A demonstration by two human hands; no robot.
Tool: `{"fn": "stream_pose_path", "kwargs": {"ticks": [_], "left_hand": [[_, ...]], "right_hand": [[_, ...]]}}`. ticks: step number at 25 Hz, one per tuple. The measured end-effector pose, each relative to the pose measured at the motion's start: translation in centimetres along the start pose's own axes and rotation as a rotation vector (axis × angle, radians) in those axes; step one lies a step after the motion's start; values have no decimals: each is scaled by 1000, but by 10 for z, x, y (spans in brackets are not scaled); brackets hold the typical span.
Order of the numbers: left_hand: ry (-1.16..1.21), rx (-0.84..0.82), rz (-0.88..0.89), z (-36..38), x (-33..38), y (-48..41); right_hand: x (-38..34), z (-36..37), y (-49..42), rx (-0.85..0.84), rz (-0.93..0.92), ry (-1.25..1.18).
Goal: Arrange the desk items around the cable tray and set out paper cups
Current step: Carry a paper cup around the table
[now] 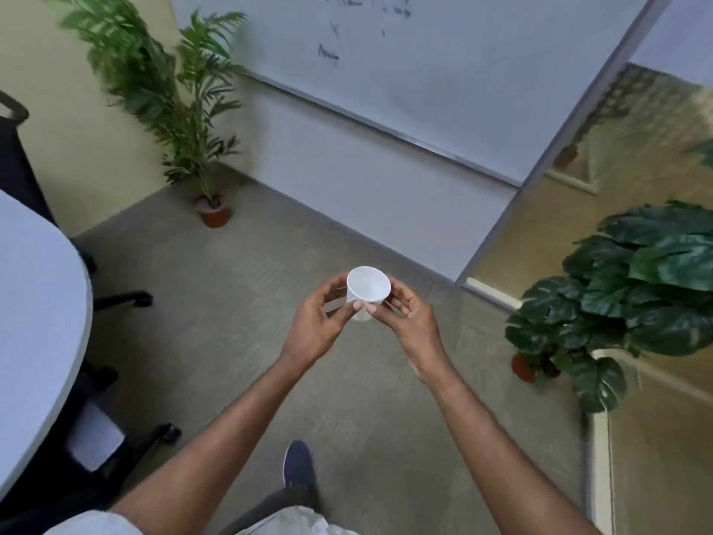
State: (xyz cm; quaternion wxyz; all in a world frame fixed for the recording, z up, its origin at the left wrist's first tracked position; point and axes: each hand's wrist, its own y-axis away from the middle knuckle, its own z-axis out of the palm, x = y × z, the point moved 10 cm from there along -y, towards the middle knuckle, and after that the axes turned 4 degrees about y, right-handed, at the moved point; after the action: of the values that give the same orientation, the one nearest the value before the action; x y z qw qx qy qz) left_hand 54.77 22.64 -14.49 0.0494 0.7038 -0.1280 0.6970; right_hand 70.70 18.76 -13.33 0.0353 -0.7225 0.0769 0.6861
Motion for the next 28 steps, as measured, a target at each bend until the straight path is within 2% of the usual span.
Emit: {"fn": "stream_pose_path", "kwargs": {"ticks": [9,14,18,23,28], "left_hand": [[-159,256,17,-158,15,-162],[-178,467,-56,-236,-9,-228],[-223,701,-103,-301,-9,-270],[-234,968,-123,-373,5,-287],[-167,1142,-146,-447,1,-276]], "right_hand": [[-42,138,-216,-261,-29,-38],[-25,225,-331,-476,-7,-52],[-29,307,-416,-699,-27,-23],[-54,414,-472,-970,-52,11],[-67,514,-480,-1142,-68,12]]}}
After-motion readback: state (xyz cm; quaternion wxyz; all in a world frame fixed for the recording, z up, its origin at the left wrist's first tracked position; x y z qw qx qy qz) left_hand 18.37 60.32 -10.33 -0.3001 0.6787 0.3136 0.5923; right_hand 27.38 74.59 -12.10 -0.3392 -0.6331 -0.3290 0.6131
